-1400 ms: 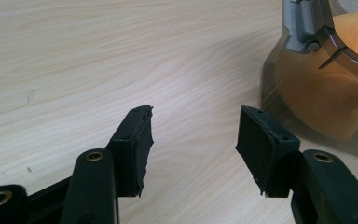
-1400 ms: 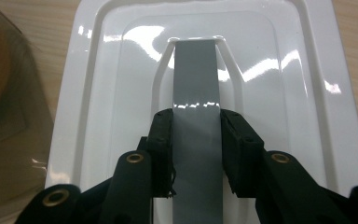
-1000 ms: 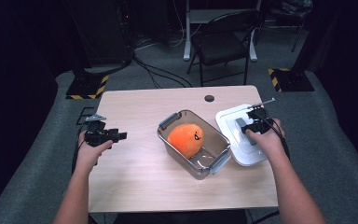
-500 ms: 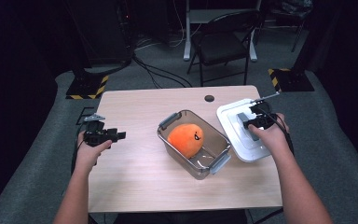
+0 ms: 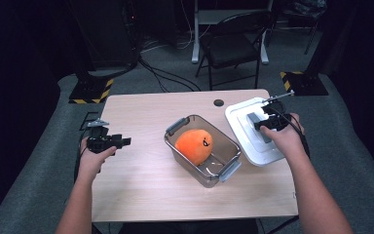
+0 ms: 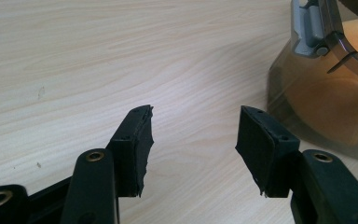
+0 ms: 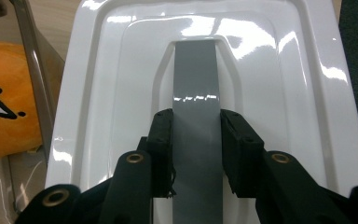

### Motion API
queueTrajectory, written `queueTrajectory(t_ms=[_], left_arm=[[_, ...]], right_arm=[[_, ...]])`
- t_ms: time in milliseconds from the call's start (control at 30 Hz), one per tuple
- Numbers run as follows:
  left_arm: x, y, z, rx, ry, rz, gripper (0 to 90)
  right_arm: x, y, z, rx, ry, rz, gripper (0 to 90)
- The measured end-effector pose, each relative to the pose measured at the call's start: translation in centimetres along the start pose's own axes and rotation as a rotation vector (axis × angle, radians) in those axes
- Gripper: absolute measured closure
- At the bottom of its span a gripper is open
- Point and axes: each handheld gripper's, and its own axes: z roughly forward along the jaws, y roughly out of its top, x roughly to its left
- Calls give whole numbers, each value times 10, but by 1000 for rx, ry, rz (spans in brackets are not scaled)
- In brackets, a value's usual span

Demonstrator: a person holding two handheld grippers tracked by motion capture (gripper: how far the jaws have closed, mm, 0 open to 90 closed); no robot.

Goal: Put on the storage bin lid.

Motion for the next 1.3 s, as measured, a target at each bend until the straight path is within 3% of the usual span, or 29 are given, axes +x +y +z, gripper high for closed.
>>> queueTrajectory(t_ms=[733,1300], left_arm=[[-2,-1,4,8,-3,1,449],[0,-1,4,8,-4,-2,450]], right_arm=[[27,10,-5,-21,47,-52,665],[63,17,-5,2,113,-124,664]])
